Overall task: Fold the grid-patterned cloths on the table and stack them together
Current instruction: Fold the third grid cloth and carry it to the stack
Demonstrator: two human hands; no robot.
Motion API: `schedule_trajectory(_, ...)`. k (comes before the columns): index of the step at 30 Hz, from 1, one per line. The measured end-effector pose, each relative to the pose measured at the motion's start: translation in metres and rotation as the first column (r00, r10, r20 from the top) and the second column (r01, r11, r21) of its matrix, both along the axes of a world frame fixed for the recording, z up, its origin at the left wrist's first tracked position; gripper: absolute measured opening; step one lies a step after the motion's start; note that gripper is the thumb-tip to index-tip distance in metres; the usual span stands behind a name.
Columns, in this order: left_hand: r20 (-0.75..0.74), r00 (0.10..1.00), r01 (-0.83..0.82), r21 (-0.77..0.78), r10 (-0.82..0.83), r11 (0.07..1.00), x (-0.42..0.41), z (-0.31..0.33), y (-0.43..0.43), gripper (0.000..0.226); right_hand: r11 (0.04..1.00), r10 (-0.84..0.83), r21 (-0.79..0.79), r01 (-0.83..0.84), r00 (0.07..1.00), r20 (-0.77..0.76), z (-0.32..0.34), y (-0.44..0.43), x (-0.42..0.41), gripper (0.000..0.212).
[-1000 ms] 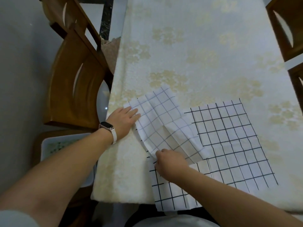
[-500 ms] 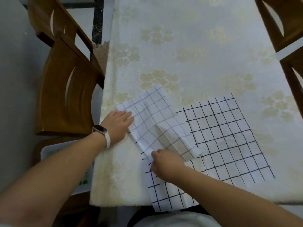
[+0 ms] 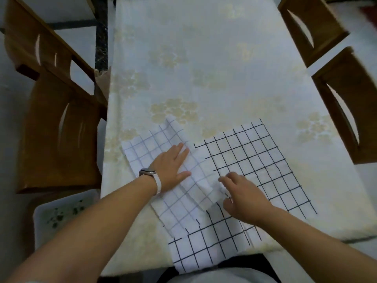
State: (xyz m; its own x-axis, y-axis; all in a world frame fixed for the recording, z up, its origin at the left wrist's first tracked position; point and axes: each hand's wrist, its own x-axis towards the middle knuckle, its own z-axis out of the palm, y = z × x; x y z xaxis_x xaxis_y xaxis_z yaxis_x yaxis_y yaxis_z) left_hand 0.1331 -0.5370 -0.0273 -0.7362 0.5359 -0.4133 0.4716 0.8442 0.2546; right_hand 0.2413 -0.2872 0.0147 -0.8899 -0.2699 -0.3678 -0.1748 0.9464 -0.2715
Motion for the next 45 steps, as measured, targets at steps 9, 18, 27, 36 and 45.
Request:
schedule_trajectory(9,-0.026,0.994,-0.11,0.014,0.111,0.994,-0.006,-0.009,0.018,0.072,0.998,-0.055,0.002,0.055,0.994,-0.09,-0.037,-0.007,-0.005,0.033)
schedule_trajectory(18,-0.177,0.972,0.126,-0.173,-0.157,0.977,-0.082,0.003,0.039,0.051,0.994,-0.107,-0.006,0.108,0.977,-0.187,-0.045,0.013,-0.005,0.031)
schedule_trajectory(27,-0.172,0.91,0.317,-0.296,-0.377,0.901,-0.109,0.021,0.055,0.018,0.992,-0.119,-0.057,0.109,0.968,-0.222,-0.054,0.034,-0.01,0.033)
schedule_trajectory(36,-0.155,0.914,0.307,-0.341,-0.375,0.888,-0.122,0.025,0.073,0.027,0.998,-0.064,-0.006,0.064,0.981,-0.183,-0.059,0.056,-0.011,0.031)
schedule_trajectory(45,-0.115,0.919,0.32,-0.343,-0.378,0.883,-0.131,0.026,0.084,0.052,0.999,0.027,-0.028,-0.033,0.98,-0.195,-0.059,0.069,-0.01,0.023)
